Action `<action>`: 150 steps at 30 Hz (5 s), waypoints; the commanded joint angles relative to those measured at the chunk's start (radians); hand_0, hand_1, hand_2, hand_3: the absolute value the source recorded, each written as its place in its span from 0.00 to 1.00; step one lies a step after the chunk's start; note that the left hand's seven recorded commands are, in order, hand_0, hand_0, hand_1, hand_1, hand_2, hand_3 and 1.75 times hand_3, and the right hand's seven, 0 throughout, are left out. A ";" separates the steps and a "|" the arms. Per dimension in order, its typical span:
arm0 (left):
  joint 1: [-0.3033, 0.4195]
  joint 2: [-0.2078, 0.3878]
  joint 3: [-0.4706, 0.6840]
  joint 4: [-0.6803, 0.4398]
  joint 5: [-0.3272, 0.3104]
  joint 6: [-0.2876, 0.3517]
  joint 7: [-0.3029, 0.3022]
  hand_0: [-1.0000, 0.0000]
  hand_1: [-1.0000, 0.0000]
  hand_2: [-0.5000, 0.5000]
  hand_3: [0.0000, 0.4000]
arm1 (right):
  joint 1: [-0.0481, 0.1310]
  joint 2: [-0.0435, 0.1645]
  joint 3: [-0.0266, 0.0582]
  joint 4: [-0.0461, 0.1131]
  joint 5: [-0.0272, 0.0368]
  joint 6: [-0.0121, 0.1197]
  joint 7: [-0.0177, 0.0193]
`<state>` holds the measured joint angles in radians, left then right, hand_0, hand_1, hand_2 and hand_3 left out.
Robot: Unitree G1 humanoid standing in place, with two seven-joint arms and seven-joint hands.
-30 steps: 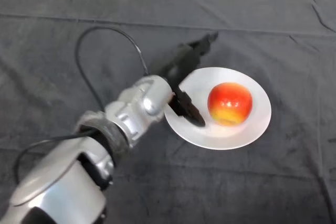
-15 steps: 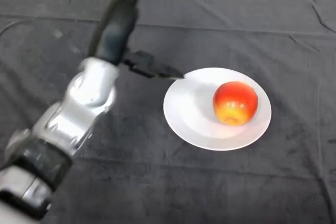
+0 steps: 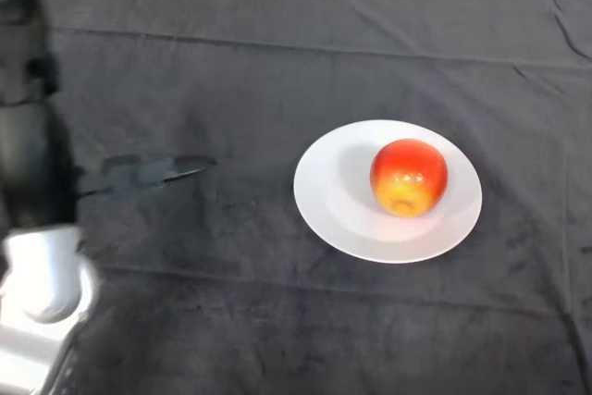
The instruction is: Move the apple to the plate
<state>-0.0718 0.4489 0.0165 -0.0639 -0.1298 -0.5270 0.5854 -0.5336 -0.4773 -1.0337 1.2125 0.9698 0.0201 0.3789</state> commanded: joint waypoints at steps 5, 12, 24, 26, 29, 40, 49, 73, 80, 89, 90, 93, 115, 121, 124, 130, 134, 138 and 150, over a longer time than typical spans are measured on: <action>0.058 0.066 0.155 0.030 -0.062 -0.104 -0.001 1.00 1.00 0.50 0.00 | -0.020 -0.003 -0.0107 -0.045 0.0222 -0.003 -0.0079; 0.105 0.062 0.303 0.128 -0.132 -0.192 -0.014 1.00 1.00 0.50 0.00 | -0.020 -0.003 -0.0107 -0.046 0.0225 -0.003 -0.0087; 0.013 0.010 0.403 0.316 -0.125 -0.244 0.009 1.00 1.00 0.50 0.00 | -0.020 -0.003 -0.0113 -0.044 0.0234 -0.002 -0.0087; 0.006 0.004 0.409 0.323 -0.126 -0.240 0.011 1.00 1.00 0.50 0.00 | -0.020 -0.003 -0.0114 -0.044 0.0236 -0.002 -0.0086; 0.002 -0.002 0.414 0.322 -0.129 -0.232 0.010 1.00 1.00 0.50 0.00 | -0.020 -0.004 -0.0115 -0.044 0.0238 -0.002 -0.0085; 0.001 -0.014 0.424 0.310 -0.137 -0.218 -0.010 1.00 1.00 0.50 0.00 | -0.021 -0.004 -0.0116 -0.043 0.0242 -0.002 -0.0083; -0.003 -0.020 0.429 0.315 -0.137 -0.220 -0.030 1.00 1.00 0.50 0.00 | -0.020 -0.004 -0.0114 -0.043 0.0243 -0.002 -0.0082; -0.012 -0.033 0.436 0.327 -0.138 -0.214 -0.058 1.00 1.00 0.50 0.00 | -0.020 -0.004 -0.0110 -0.044 0.0245 -0.002 -0.0084; -0.015 -0.036 0.440 0.337 -0.128 -0.221 -0.061 1.00 1.00 0.50 0.00 | -0.020 -0.004 -0.0109 -0.044 0.0245 -0.002 -0.0084; -0.017 -0.035 0.446 0.348 -0.117 -0.232 -0.067 1.00 1.00 0.50 0.00 | -0.020 -0.004 -0.0108 -0.044 0.0246 -0.002 -0.0084; -0.017 -0.035 0.447 0.350 -0.117 -0.233 -0.067 1.00 1.00 0.50 0.00 | -0.020 -0.004 -0.0108 -0.044 0.0246 -0.002 -0.0084; -0.019 -0.035 0.448 0.354 -0.115 -0.236 -0.070 1.00 1.00 0.50 0.00 | -0.020 -0.004 -0.0108 -0.044 0.0247 -0.002 -0.0084; -0.021 -0.034 0.458 0.364 -0.130 -0.237 -0.091 1.00 1.00 0.50 0.00 | -0.020 -0.004 -0.0107 -0.043 0.0249 -0.002 -0.0083; -0.021 -0.035 0.459 0.363 -0.134 -0.234 -0.095 1.00 1.00 0.50 0.00 | -0.020 -0.004 -0.0107 -0.043 0.0250 -0.002 -0.0083; -0.020 -0.035 0.459 0.362 -0.134 -0.232 -0.096 1.00 1.00 0.50 0.00 | -0.020 -0.004 -0.0107 -0.043 0.0250 -0.003 -0.0083; -0.021 -0.037 0.460 0.360 -0.135 -0.229 -0.097 1.00 1.00 0.50 0.00 | -0.020 -0.004 -0.0106 -0.044 0.0250 -0.003 -0.0083; -0.020 -0.036 0.461 0.359 -0.137 -0.227 -0.100 1.00 1.00 0.50 0.00 | -0.020 -0.004 -0.0106 -0.044 0.0250 -0.003 -0.0084; -0.024 -0.036 0.461 0.367 -0.138 -0.229 -0.104 1.00 1.00 0.50 0.00 | -0.020 -0.004 -0.0105 -0.044 0.0250 -0.003 -0.0084; -0.023 -0.036 0.464 0.361 -0.142 -0.220 -0.107 1.00 1.00 0.50 0.00 | -0.020 -0.004 -0.0105 -0.044 0.0251 -0.003 -0.0084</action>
<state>-0.0582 0.4188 0.4455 0.2509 -0.2564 -0.7492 0.4862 -0.5330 -0.4770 -1.0330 1.2109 0.9699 0.0203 0.3786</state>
